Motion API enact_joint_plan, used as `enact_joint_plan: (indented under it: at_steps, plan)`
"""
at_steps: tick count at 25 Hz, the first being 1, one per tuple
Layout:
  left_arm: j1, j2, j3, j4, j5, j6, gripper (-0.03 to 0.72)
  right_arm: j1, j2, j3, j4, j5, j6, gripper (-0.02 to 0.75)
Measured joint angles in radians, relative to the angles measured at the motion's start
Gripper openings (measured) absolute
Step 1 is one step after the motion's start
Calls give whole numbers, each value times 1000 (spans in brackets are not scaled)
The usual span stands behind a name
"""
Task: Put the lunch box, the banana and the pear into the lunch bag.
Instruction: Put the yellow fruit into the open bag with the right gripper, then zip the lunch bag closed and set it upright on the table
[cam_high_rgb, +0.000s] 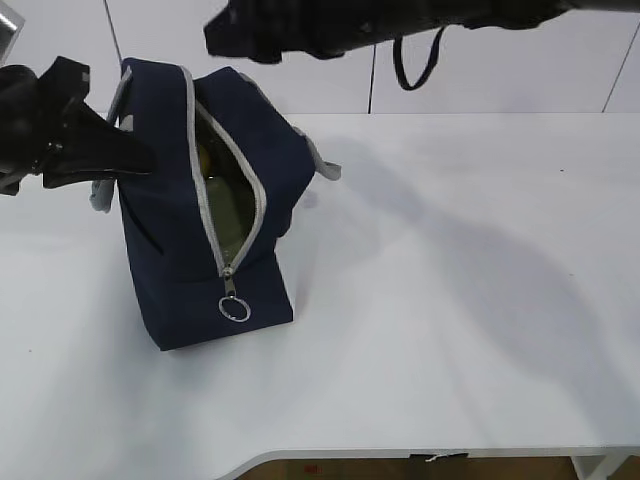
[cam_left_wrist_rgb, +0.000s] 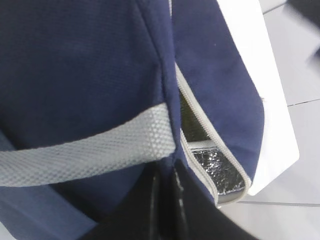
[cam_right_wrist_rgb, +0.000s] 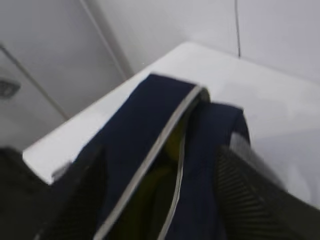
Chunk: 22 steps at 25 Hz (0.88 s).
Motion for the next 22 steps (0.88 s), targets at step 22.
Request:
enact_joint_plan:
  at_steps: [22]
  plan:
    - [0,0,0,2,1,2,-2,-72,233,-614,-729,748,940,399]
